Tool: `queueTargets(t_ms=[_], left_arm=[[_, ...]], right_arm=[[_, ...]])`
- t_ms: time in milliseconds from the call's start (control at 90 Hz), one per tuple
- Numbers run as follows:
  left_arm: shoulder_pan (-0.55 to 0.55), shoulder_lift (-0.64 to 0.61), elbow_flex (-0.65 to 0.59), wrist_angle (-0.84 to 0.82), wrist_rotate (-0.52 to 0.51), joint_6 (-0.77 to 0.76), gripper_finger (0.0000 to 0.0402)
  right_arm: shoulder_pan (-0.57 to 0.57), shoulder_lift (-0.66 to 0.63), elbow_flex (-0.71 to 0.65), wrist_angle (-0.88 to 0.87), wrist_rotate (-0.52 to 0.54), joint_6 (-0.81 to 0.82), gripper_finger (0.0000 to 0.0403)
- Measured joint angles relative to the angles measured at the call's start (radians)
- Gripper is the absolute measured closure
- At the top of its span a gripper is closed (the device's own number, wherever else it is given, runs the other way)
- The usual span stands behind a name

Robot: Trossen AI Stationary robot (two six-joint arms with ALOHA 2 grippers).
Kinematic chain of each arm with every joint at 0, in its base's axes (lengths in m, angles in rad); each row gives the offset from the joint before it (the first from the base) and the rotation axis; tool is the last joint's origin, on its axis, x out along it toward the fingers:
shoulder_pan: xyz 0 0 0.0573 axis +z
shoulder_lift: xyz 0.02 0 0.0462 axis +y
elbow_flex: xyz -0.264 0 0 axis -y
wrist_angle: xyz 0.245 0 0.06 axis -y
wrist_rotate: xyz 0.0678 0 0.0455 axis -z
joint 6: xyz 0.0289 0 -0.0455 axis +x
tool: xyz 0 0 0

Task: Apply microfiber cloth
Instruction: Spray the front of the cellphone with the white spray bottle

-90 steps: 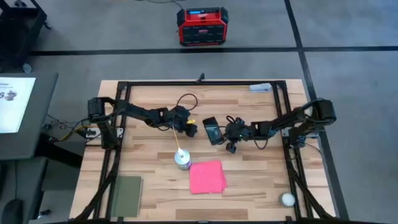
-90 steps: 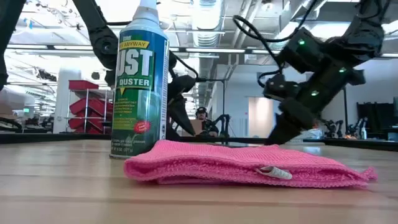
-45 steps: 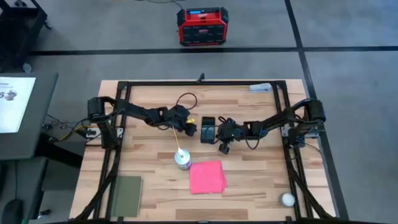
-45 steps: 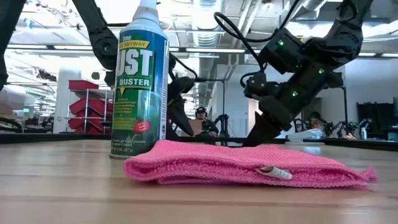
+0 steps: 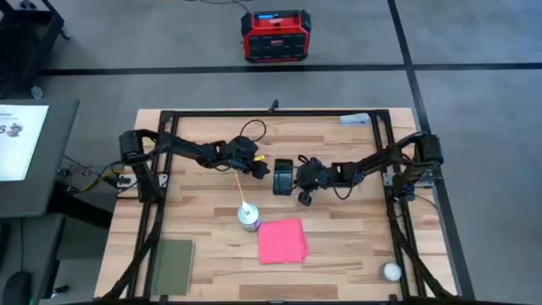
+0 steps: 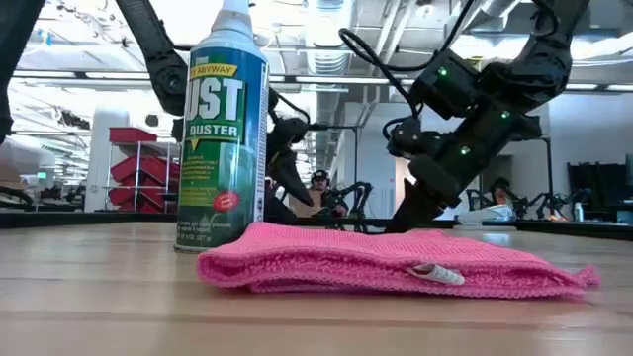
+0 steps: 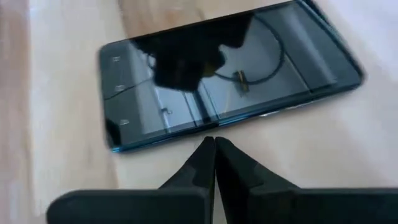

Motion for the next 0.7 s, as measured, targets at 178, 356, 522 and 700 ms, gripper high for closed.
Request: queueTargets(t_ms=[178,356,522,700], left_arm=[[0.000,0.000,0.000,-0.033,-0.011,0.004,0.0249],[0.000,0.000,0.000,-0.018,-0.030,0.005,0.0249],[-0.001,0.000,0.000,-0.008,-0.031,0.004,0.0249],[-0.003,0.028,0.000,0.001,-0.017,-0.018,0.0249]], right_arm=[[-0.025,0.000,-0.002,-0.010,0.035,0.005,0.0403],[-0.030,0.001,-0.003,0.023,0.038,-0.008,0.0403],[-0.030,0.001,-0.004,0.027,0.038,-0.010,0.0403],[-0.030,0.002,-0.004,0.033,0.037,-0.010,0.0403]])
